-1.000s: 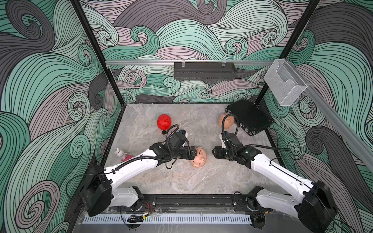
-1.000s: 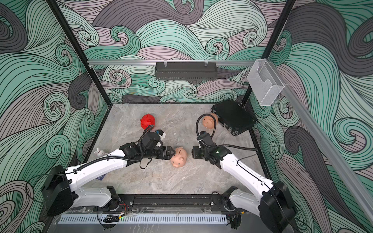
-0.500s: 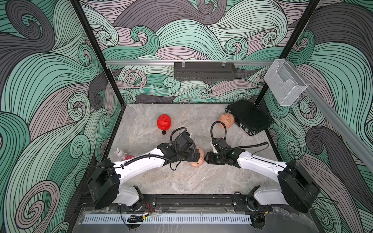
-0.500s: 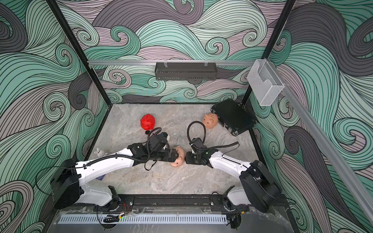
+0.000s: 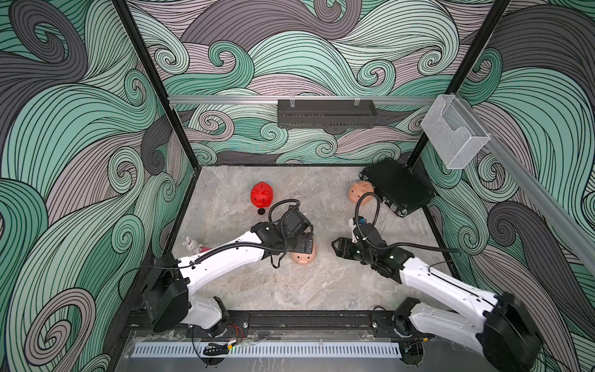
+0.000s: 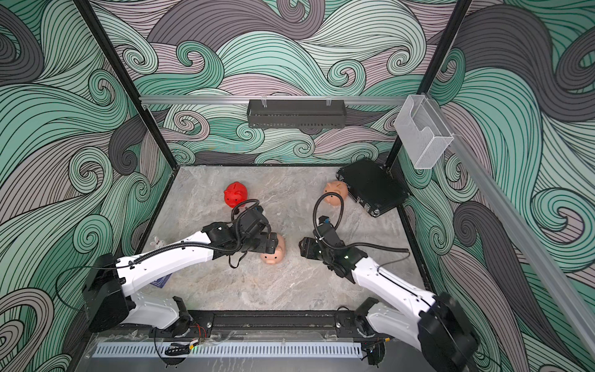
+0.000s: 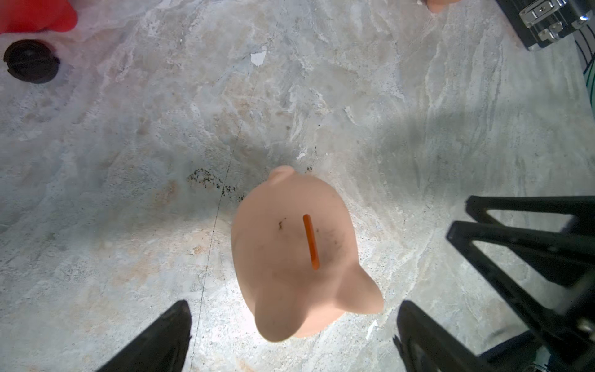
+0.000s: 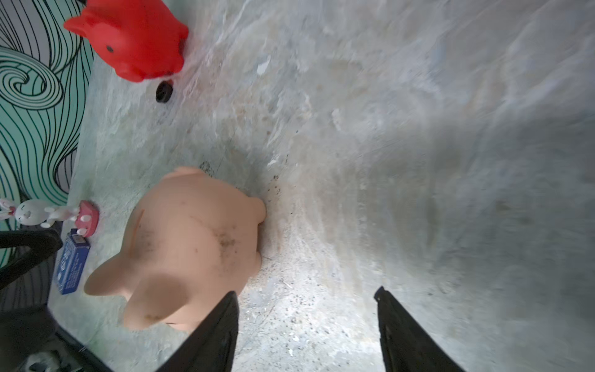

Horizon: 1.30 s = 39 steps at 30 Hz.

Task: Open piggy banks
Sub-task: Move the piggy bank to the center of the board, then adjust the piggy bank at the center of the board.

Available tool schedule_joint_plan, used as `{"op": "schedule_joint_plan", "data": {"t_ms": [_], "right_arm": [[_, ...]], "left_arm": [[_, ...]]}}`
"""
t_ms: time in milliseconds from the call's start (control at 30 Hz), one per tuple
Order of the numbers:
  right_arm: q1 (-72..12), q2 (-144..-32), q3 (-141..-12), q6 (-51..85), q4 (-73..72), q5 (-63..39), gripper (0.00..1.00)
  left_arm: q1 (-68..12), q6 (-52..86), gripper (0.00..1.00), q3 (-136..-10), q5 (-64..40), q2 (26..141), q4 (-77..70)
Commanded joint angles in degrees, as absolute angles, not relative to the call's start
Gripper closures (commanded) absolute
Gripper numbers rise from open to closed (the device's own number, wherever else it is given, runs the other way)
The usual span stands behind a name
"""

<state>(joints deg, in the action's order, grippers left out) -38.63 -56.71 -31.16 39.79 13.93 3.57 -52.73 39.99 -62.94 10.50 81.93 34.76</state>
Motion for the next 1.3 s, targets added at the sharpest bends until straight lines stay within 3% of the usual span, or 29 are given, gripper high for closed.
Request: {"op": "schedule_joint_plan", "data": {"t_ms": [0,267,700,1267], "right_arm": [[-38.5,-49.9,-30.7,37.7,23.3,12.7,0.28],[-37.9,-41.3,-29.6,36.7,25.6,11.5,0.25],[-36.7,-42.6,-30.4,31.8,26.5,8.9,0.25],[-35.3,-43.7,-30.2,31.1,25.8,7.2,0.25]], "left_arm": [[-54.8,42.4,0.01,-65.5,12.4,85.4,37.5],[-57.4,48.7,0.01,-72.7,18.7,93.0,46.0],[-58.2,53.7,0.02,-76.3,20.9,99.3,49.4],[-58.2,53.9,0.20,-77.2,19.5,102.5,48.5]]}}
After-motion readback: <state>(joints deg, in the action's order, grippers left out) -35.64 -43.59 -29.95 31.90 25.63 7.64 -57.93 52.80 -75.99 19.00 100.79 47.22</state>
